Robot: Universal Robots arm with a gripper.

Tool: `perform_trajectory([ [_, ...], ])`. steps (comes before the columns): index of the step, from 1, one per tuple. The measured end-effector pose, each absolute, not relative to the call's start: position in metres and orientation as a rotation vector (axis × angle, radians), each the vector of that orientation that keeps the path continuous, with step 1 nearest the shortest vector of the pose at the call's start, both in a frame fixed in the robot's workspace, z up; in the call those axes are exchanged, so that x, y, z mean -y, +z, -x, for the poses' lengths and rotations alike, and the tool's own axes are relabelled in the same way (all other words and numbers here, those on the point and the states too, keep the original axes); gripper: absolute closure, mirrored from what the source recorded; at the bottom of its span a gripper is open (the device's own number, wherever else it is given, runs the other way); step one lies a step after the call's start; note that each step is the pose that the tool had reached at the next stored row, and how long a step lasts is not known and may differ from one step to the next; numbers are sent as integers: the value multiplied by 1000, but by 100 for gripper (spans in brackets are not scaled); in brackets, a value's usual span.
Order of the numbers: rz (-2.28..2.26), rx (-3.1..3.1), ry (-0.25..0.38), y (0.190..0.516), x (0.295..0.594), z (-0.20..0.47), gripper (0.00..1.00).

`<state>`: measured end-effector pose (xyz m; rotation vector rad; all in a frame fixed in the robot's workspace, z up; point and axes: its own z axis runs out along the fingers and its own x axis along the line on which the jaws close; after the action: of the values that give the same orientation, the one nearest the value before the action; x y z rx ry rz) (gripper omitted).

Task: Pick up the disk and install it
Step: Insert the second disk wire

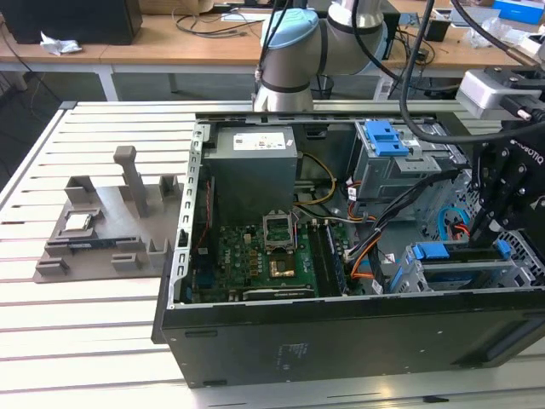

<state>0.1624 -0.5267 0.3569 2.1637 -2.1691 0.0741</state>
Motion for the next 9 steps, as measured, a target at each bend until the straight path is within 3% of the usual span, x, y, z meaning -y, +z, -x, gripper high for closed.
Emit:
perform_trajectory([
  [9,-2200,2134,76,351,524,-161,84],
])
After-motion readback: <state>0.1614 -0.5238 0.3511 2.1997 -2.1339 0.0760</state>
